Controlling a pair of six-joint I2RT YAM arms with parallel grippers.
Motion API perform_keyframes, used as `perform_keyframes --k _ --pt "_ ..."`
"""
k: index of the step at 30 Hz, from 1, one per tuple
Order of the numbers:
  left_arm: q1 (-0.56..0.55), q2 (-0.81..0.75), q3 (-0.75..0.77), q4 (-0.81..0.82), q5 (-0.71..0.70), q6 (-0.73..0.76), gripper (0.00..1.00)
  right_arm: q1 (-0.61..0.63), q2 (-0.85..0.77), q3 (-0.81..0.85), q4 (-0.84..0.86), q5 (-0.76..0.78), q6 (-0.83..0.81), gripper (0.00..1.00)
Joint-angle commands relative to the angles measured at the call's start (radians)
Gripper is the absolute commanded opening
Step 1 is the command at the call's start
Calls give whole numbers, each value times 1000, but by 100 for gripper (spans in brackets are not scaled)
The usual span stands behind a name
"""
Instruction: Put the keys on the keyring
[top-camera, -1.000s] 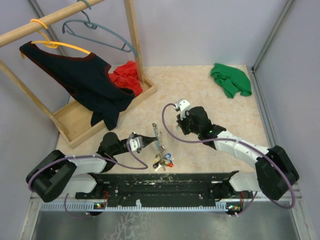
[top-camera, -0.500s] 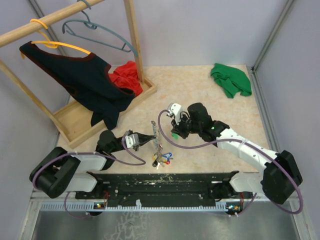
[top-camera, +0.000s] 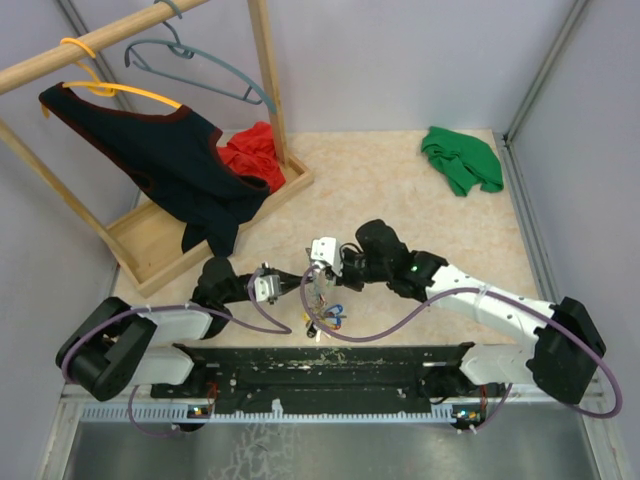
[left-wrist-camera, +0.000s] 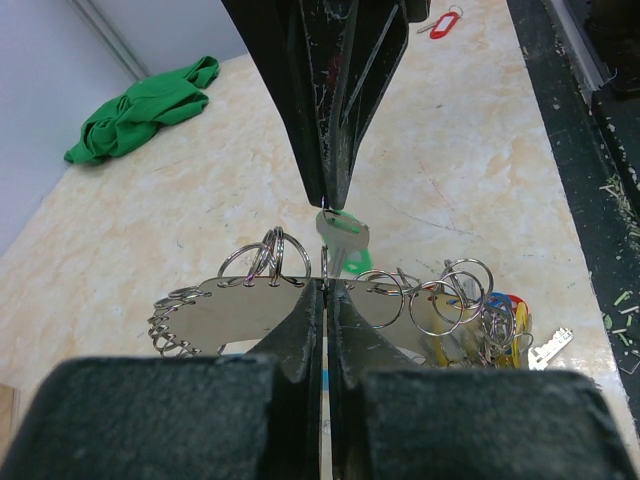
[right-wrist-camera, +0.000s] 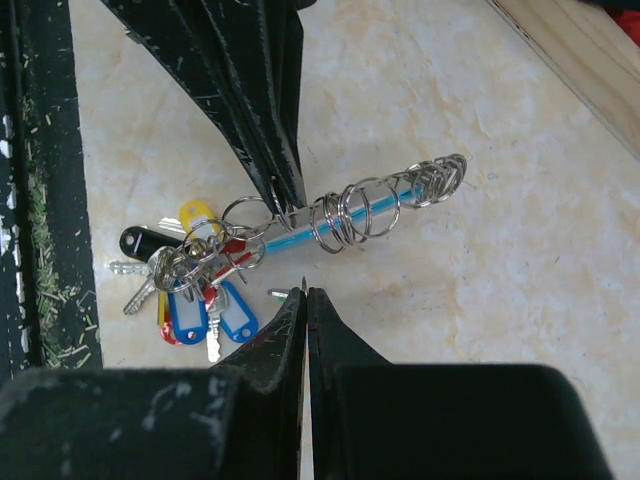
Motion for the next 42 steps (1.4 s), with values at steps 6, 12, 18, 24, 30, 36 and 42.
perform_keyframes --k 6,12,18,24,30,36,42 --pt "2 -18 24 9 65 51 0 33 -7 83 1 -44 -125 0" --pt "2 -11 28 12 71 46 0 57 17 103 -22 -44 -153 0" --pt "2 -7 30 15 76 37 0 69 33 110 -21 -22 -161 0" --pt "2 -4 31 19 81 31 0 74 40 112 -22 -12 -165 0" --pt "2 1 35 23 92 22 0 75 41 113 -24 -12 -166 0" --pt "2 1 36 24 93 20 0 76 49 119 -33 -25 -166 0" --pt "2 -1 35 23 83 19 0 77 56 132 -57 -33 -165 0"
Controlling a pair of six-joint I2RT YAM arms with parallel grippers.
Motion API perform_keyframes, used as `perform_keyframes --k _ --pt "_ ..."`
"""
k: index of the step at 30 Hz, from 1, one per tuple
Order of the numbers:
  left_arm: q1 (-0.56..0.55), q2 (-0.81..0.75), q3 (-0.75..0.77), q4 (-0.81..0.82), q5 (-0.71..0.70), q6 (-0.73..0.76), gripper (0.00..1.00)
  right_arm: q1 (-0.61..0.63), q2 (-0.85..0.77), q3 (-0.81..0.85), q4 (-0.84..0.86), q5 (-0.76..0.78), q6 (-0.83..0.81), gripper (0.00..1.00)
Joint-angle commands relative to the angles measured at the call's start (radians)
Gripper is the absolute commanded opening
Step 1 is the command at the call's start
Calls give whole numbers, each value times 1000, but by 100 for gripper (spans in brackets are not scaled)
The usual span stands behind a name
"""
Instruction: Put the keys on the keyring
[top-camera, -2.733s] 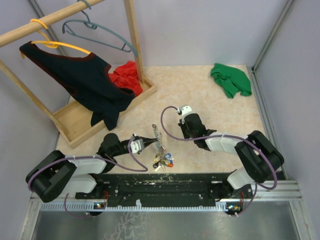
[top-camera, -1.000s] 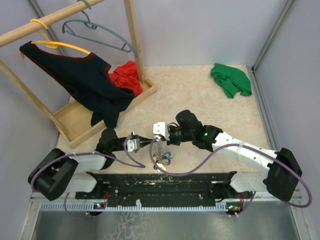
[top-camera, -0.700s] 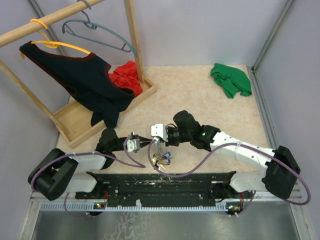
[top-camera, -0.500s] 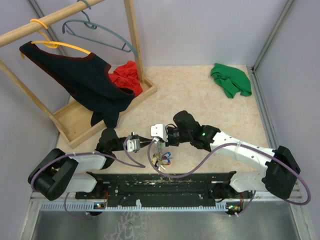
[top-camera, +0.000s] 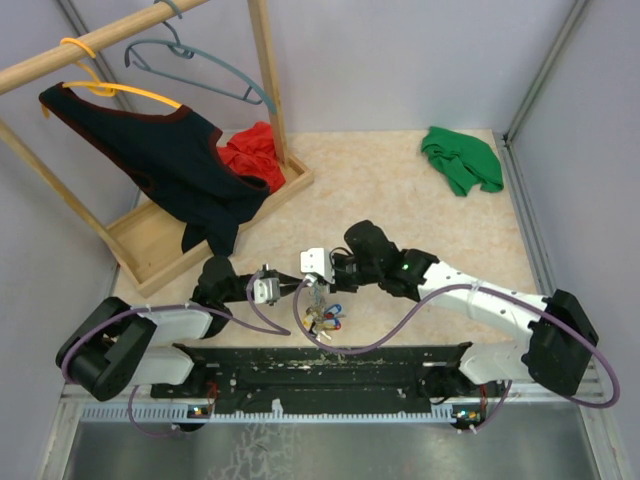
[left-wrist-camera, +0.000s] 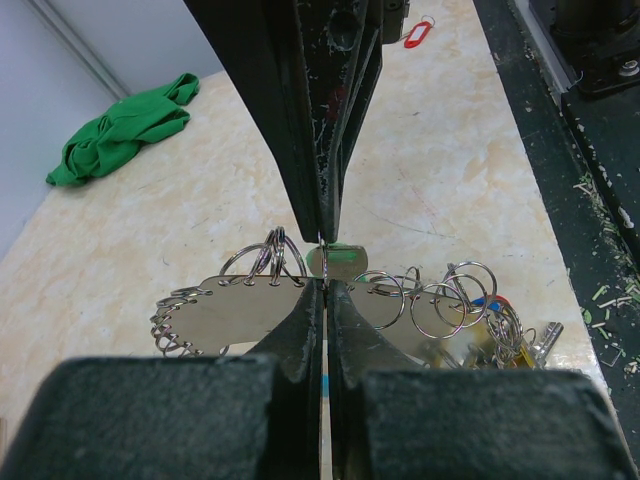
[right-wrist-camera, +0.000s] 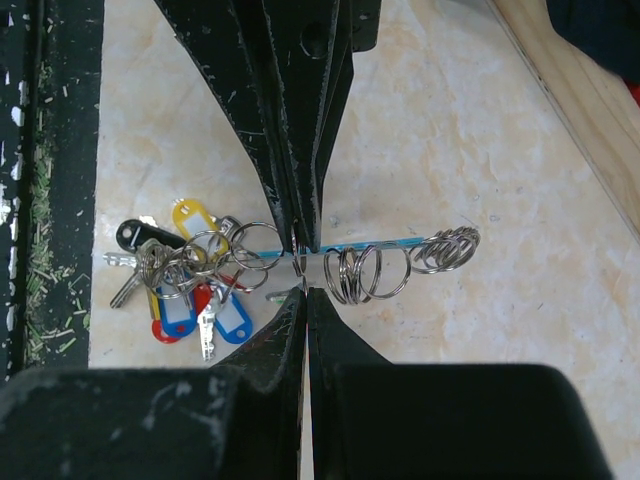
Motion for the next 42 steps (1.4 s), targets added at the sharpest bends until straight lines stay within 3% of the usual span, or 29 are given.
perform_keyframes --k 1,42 --pt "2 0 27 31 16 -1 0 12 11 70 -7 -15 -13 0" --pt "1 3 34 28 36 -9 0 14 2 66 13 -8 3 0"
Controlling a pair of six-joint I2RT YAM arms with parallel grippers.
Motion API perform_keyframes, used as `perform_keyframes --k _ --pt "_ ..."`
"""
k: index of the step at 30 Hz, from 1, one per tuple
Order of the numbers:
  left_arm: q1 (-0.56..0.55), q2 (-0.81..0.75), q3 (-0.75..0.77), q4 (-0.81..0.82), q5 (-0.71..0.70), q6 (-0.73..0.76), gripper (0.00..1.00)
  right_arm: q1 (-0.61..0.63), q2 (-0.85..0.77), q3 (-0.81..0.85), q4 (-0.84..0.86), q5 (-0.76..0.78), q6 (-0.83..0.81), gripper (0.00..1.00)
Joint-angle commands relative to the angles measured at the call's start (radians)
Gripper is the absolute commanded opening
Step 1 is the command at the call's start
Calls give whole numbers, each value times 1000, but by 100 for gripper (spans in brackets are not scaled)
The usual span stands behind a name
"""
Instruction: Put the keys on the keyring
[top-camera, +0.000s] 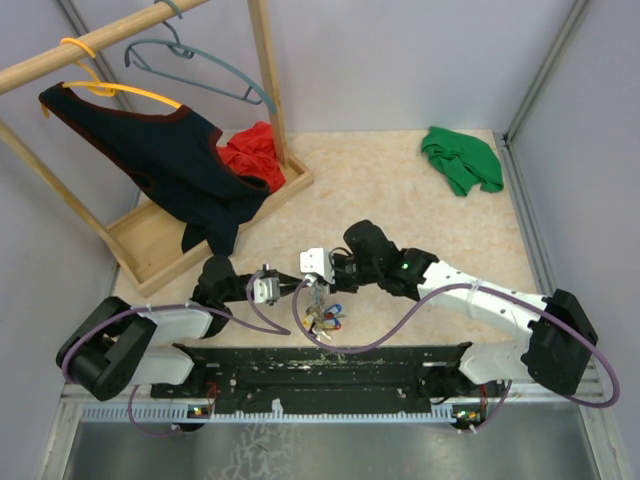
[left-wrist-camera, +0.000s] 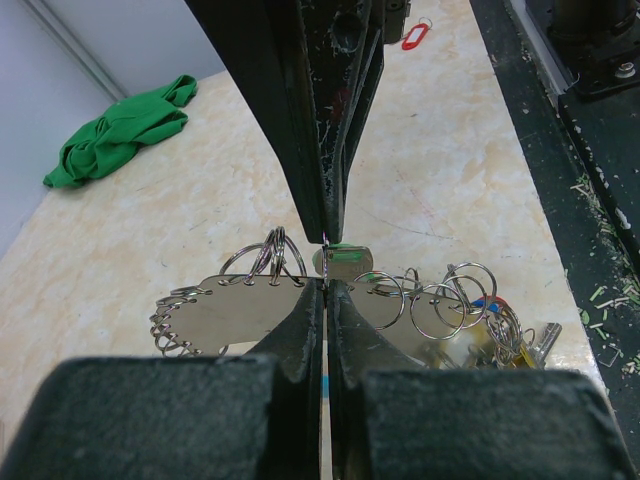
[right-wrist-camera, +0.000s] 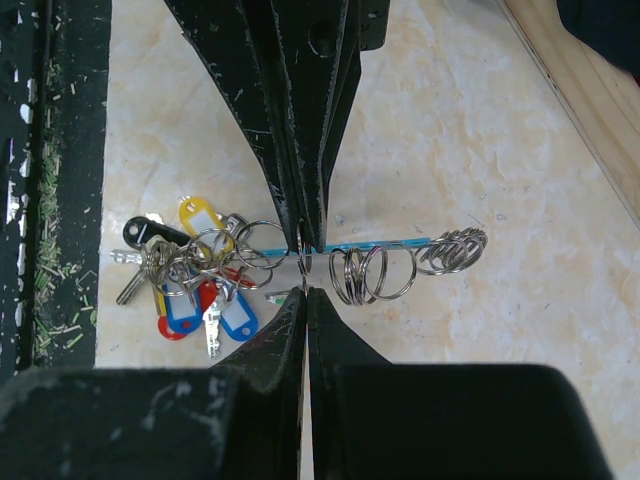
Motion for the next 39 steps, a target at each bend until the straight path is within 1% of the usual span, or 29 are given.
perform_keyframes --k 1,39 --pt "1 1 32 27 28 -4 0 13 -5 53 45 0 3 0" --pt "-3 5 45 6 38 -12 0 20 11 76 52 -98 10 0"
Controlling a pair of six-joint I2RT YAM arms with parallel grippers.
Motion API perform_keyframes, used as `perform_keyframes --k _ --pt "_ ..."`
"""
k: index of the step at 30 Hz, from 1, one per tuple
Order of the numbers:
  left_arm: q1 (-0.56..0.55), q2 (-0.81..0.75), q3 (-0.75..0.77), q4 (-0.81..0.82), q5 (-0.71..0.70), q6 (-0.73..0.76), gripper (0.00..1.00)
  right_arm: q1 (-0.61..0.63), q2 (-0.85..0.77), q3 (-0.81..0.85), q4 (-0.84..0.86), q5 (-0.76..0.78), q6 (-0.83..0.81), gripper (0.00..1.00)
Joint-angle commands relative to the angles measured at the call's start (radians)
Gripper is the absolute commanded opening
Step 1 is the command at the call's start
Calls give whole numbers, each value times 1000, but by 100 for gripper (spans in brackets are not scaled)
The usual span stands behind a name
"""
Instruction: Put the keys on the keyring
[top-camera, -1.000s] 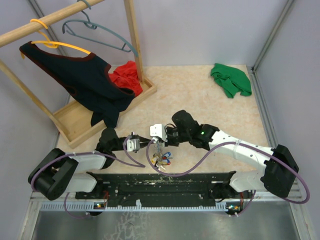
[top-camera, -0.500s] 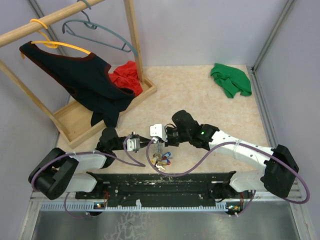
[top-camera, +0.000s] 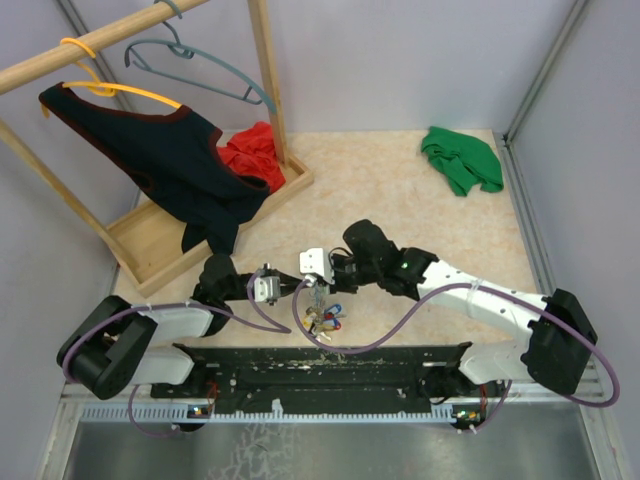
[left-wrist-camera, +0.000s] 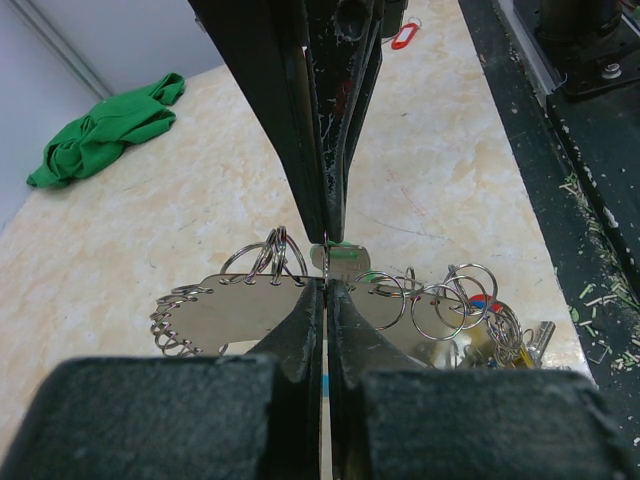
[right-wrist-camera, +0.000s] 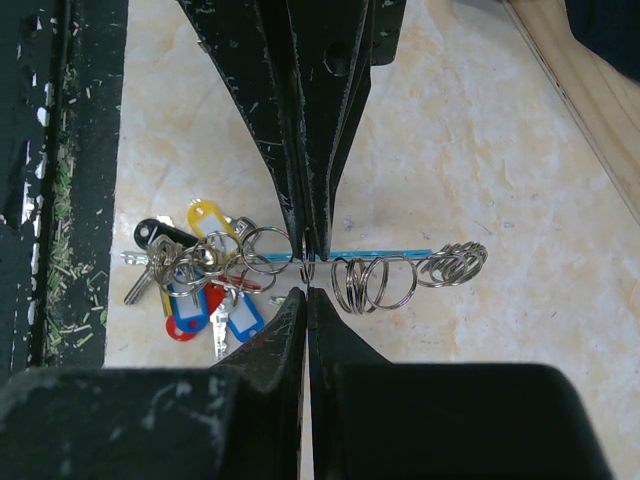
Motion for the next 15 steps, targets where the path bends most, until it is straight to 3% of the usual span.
perform_keyframes --k 1,15 --pt "-2 -5 31 28 13 -9 0 17 10 68 61 -82 11 0" --pt "-4 -6 14 91 11 -41 0 17 21 26 157 -128 59 0"
